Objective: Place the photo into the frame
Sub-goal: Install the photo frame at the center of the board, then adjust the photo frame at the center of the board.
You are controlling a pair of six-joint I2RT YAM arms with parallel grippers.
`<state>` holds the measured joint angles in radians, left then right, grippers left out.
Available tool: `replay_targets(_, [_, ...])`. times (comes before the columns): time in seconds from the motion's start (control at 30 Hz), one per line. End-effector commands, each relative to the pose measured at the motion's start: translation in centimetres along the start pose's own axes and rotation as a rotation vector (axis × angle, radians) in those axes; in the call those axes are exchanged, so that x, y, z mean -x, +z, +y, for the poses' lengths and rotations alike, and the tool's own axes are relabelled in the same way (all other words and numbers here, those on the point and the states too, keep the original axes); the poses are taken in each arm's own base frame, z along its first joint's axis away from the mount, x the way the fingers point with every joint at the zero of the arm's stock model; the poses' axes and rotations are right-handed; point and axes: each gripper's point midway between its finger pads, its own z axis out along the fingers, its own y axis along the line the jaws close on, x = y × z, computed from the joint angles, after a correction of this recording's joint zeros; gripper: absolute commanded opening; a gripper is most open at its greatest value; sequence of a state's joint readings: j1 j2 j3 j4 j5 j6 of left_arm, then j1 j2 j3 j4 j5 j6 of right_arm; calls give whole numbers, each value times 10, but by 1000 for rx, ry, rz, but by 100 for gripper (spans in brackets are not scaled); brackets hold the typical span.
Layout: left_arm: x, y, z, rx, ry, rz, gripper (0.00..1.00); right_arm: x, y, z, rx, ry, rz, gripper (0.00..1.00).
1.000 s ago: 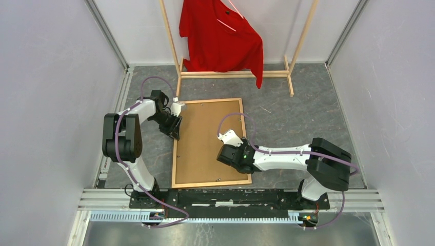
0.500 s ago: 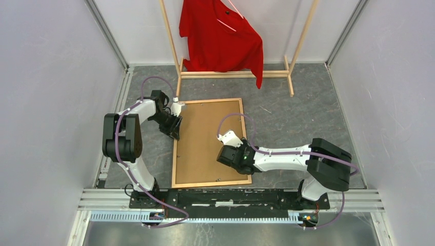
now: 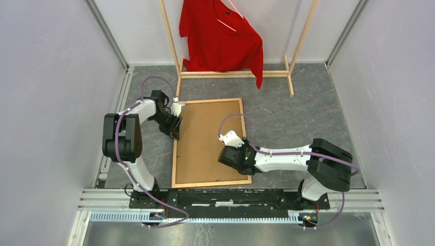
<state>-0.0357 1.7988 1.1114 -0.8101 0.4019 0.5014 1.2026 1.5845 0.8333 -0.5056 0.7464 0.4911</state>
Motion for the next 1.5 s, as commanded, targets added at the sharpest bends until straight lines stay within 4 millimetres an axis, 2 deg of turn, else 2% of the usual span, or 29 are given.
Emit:
replay_targets(0.0, [-15, 13, 33, 129, 68, 78, 30, -12, 1, -10, -16, -26, 28, 61])
replay_targets(0.3, [-15, 12, 32, 125, 67, 75, 30, -2, -5, -17, -28, -5, 2, 61])
replay_targets(0.5, [-13, 9, 26, 104, 65, 68, 30, 15, -20, -19, 57, 87, -56, 63])
replay_targets(0.6, [-9, 7, 22, 84, 64, 54, 30, 19, -23, -14, 118, 114, -68, 64])
replay_targets(0.83, [0, 1, 8, 12, 65, 22, 30, 15, -24, 3, 265, 172, -46, 65])
replay_targets(0.97, [3, 3, 9, 0, 67, 21, 29, 1, -24, 16, 390, 223, -21, 65])
replay_targets(1.1, [1, 6, 11, 2, 69, 34, 28, -11, -18, 12, 357, 203, 6, 65])
replay_targets(1.17, [1, 6, 10, 2, 69, 34, 28, -9, -17, 13, 355, 196, 8, 65])
replay_targets(1.3, [5, 3, 6, -13, 70, 13, 28, 17, -29, 9, 357, 203, -44, 64])
replay_targets(1.37, [10, -2, 1, -35, 68, 5, 28, 40, -43, 9, 404, 219, -104, 64])
replay_targets(1.47, [22, -12, -4, -61, 76, -20, 28, 67, -70, 27, 582, 230, -193, 66])
